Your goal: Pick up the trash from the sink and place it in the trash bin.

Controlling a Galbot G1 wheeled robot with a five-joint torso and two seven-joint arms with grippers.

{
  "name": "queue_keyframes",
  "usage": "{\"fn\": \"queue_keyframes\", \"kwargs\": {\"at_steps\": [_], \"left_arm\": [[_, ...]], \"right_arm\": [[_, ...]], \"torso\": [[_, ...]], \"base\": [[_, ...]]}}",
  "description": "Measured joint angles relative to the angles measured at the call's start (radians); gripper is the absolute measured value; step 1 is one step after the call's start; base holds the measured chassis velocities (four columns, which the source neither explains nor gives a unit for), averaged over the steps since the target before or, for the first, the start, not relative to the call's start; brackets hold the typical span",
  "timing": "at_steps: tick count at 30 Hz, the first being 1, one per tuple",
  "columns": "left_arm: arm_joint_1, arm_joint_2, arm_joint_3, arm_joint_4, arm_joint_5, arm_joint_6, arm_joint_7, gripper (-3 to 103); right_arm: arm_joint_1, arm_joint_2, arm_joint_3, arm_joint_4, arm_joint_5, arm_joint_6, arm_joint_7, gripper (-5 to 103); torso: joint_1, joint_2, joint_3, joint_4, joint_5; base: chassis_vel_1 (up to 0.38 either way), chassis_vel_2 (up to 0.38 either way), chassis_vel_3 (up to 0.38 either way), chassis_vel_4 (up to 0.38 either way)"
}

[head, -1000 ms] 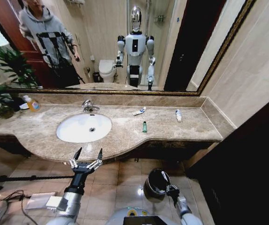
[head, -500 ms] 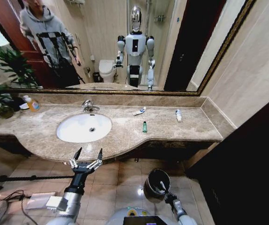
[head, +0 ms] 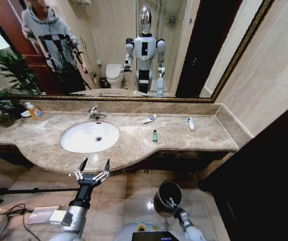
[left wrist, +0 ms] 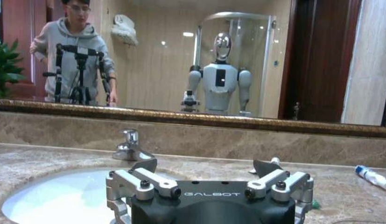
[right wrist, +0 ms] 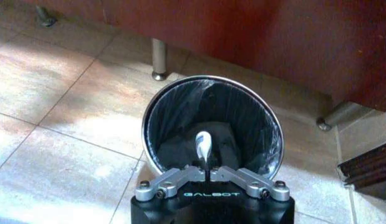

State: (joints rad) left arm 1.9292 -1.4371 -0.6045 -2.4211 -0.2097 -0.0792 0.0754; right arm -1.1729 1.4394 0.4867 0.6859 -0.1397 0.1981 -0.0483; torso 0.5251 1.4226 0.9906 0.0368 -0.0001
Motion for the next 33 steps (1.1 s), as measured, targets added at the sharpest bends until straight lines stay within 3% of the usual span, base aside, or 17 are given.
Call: {"fn": "queue_keyframes", "kwargs": {"at_steps": [5, 11, 16, 19, 21, 22, 24, 26, 28, 33], "left_arm": [[0.0, 0.0, 0.0, 0.0, 0.0, 0.0, 0.0, 100], [0.0, 0.0, 0.0, 0.0, 0.0, 0.0, 0.0, 100], [0.0, 0.0, 0.0, 0.0, 0.0, 0.0, 0.0, 100], [0.0, 0.0, 0.0, 0.0, 0.0, 0.0, 0.0, 100], [0.0, 0.0, 0.0, 0.0, 0.0, 0.0, 0.0, 100], [0.0, 0.0, 0.0, 0.0, 0.0, 0.0, 0.0, 100], [0.0, 0.0, 0.0, 0.0, 0.0, 0.0, 0.0, 100], [0.0, 0.0, 0.0, 0.0, 0.0, 0.0, 0.0, 100], [0.0, 0.0, 0.0, 0.0, 0.0, 0.0, 0.0, 100], [0.0, 0.0, 0.0, 0.0, 0.0, 0.0, 0.0, 100]], "right_arm": [[0.039, 0.001, 0.0, -0.05, -0.011, 0.0, -0.001, -2], [0.085, 0.0, 0.005, -0.111, -0.013, 0.0, -0.001, 25], [0.094, -0.002, 0.007, -0.123, -0.012, 0.0, -0.001, 36], [0.093, -0.003, 0.007, -0.121, -0.011, 0.0, -0.001, 52], [0.092, -0.002, 0.007, -0.121, -0.011, 0.0, -0.001, 52], [0.091, -0.002, 0.008, -0.121, -0.01, 0.0, 0.0, 63], [0.091, -0.002, 0.012, -0.126, -0.008, 0.002, 0.003, 74], [0.091, -0.001, 0.012, -0.129, -0.007, 0.003, 0.004, 74], [0.089, 0.0, 0.013, -0.13, -0.006, 0.005, 0.005, 85], [0.081, 0.001, 0.015, -0.123, -0.004, 0.005, 0.006, 100]], "torso": [[0.0, 0.0, 0.0, 0.0, 0.0], [0.0, 0.0, 0.0, 0.0, 0.0], [0.0, 0.0, 0.0, 0.0, 0.0], [0.0, 0.0, 0.0, 0.0, 0.0], [0.0, 0.0, 0.0, 0.0, 0.0], [0.0, 0.0, 0.0, 0.0, 0.0001], [0.0, 0.0, 0.0, 0.0, 0.0], [0.0, 0.0, 0.0, 0.0, 0.0], [0.0, 0.0, 0.0, 0.0, 0.0], [0.0, 0.0, 0.0, -0.0001, 0.0001]], "base": [[0.0, 0.0, 0.0, 0.0], [0.0, 0.0, 0.0, 0.0], [0.0, 0.0, 0.0, 0.0], [0.0, 0.0, 0.0, 0.0], [0.0, 0.0, 0.0, 0.0], [0.0, 0.0, 0.0, 0.0], [0.0, 0.0, 0.0, 0.0], [0.0, 0.0, 0.0, 0.0], [0.0, 0.0, 0.0, 0.0], [0.0, 0.0, 0.0, 0.0]]}}
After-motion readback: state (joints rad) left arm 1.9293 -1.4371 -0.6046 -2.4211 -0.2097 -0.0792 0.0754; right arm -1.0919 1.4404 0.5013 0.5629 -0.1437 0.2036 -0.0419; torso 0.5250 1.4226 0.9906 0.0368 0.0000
